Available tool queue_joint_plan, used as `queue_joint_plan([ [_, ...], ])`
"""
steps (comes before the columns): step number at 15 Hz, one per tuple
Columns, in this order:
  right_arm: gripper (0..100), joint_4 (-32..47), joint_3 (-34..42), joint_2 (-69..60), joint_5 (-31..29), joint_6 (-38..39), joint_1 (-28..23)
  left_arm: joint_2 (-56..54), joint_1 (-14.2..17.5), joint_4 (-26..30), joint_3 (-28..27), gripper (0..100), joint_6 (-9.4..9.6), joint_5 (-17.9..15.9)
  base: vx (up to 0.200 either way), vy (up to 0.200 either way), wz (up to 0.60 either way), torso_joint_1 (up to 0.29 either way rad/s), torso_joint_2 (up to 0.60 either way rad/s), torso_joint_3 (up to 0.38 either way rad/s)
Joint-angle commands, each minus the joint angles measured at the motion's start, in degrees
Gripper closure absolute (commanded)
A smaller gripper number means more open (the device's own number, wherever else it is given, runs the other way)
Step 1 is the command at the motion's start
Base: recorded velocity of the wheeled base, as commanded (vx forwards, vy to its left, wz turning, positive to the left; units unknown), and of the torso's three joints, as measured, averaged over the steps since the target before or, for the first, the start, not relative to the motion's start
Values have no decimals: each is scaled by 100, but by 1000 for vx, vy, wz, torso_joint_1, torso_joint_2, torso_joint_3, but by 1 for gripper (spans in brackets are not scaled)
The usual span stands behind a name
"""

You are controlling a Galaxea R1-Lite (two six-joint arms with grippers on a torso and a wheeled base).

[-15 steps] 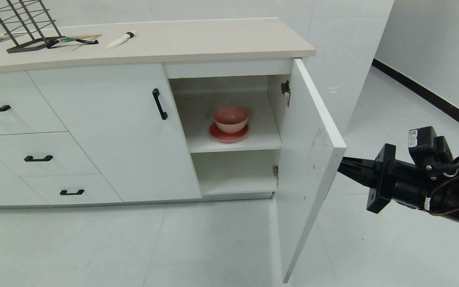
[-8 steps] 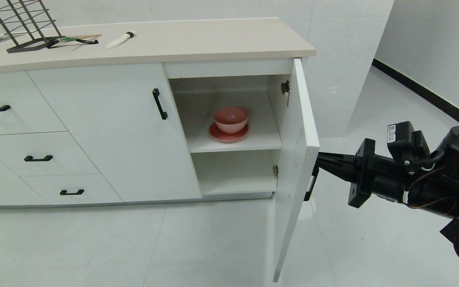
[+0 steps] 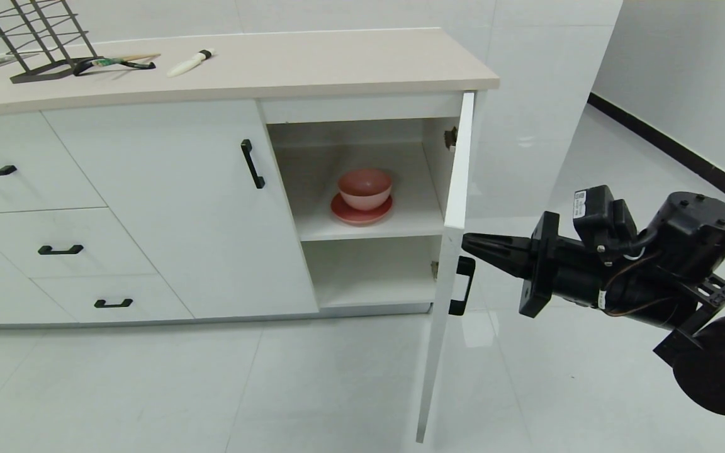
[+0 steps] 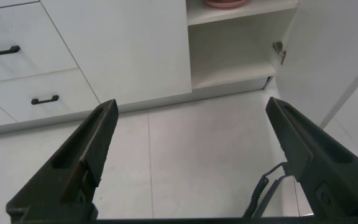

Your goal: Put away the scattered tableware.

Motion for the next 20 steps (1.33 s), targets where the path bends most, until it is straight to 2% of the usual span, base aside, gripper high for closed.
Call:
queue_joint_plan([
  [1,100,-4,-161,156,2,-4,49,7,0,-2,0,0,1,-2,0,0,0,0,0,0],
  [12,100,-31,-1031,762,-7,14,365,7,0,-2,0,0,-8,-2,0,0,0,0,0,0],
  [20,100,-39,-2244,1562,-24,49,470,7,0,-2,0,0,-34,-2,0,0,0,0,0,0],
])
